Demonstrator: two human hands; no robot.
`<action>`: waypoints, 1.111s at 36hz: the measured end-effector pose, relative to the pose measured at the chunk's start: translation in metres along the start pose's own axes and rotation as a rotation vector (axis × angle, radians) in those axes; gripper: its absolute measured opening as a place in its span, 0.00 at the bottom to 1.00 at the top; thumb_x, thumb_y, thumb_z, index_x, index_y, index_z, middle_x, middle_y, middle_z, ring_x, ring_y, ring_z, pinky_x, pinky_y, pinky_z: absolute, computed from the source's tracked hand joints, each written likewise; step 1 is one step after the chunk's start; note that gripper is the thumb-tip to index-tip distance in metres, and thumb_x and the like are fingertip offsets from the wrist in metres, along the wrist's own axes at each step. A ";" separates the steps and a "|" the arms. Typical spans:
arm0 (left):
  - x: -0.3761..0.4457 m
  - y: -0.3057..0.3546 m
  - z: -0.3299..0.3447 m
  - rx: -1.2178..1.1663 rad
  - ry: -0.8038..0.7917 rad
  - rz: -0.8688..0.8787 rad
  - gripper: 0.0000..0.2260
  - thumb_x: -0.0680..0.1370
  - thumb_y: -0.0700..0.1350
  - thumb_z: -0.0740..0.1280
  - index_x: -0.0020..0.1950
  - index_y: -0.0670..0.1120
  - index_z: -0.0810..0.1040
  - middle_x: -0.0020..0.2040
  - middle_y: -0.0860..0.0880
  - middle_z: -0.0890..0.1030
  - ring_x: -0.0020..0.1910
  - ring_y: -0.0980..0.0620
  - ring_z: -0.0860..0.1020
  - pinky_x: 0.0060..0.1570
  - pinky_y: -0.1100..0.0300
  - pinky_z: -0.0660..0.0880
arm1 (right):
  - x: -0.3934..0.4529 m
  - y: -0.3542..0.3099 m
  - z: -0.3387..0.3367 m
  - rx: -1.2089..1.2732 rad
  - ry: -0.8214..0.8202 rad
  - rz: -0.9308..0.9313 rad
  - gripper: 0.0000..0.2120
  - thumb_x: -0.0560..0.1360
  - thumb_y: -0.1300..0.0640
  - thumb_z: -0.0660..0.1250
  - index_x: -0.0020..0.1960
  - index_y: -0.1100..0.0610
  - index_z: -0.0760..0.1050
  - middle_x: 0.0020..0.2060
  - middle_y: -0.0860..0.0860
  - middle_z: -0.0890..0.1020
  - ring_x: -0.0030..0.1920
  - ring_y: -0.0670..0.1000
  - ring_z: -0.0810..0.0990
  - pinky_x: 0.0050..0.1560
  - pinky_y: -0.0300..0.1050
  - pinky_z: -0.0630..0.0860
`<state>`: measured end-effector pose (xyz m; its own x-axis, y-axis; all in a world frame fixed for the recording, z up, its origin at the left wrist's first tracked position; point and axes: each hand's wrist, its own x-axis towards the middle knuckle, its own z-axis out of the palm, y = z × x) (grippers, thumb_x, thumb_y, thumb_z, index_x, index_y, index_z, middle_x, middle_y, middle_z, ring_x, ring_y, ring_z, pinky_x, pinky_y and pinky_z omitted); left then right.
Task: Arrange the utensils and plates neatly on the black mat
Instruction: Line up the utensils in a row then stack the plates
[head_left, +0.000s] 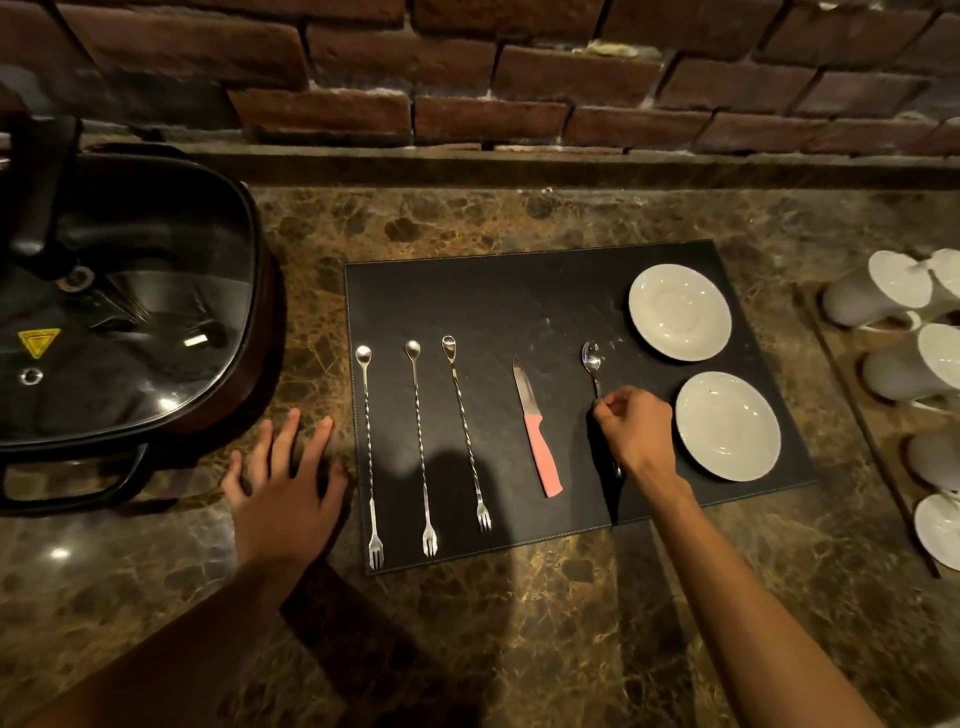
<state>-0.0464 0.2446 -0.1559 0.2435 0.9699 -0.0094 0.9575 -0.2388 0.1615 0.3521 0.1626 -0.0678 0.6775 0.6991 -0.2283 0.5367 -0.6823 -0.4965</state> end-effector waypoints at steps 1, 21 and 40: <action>0.000 0.000 0.001 0.001 0.003 0.002 0.24 0.82 0.63 0.49 0.80 0.65 0.59 0.82 0.53 0.62 0.82 0.48 0.58 0.75 0.41 0.52 | -0.001 0.000 -0.001 0.005 0.005 0.003 0.08 0.75 0.54 0.69 0.42 0.57 0.82 0.36 0.55 0.85 0.37 0.53 0.82 0.45 0.49 0.79; 0.025 0.013 -0.057 -0.086 -0.505 -0.096 0.27 0.83 0.62 0.54 0.81 0.65 0.52 0.85 0.54 0.47 0.83 0.47 0.47 0.80 0.44 0.44 | -0.066 -0.001 -0.037 0.066 -0.138 -0.042 0.11 0.76 0.53 0.68 0.53 0.60 0.81 0.42 0.54 0.84 0.45 0.53 0.82 0.53 0.47 0.77; -0.032 0.202 -0.114 -0.895 -0.209 -0.154 0.15 0.82 0.44 0.67 0.68 0.44 0.78 0.65 0.44 0.80 0.64 0.49 0.78 0.65 0.60 0.70 | -0.050 0.055 -0.115 0.187 -0.276 -0.162 0.06 0.75 0.56 0.67 0.47 0.55 0.83 0.41 0.50 0.85 0.42 0.49 0.82 0.43 0.34 0.76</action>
<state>0.1220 0.1711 -0.0104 0.2301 0.9386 -0.2571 0.5272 0.1018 0.8436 0.4054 0.0655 0.0134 0.4166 0.8436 -0.3387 0.5075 -0.5249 -0.6833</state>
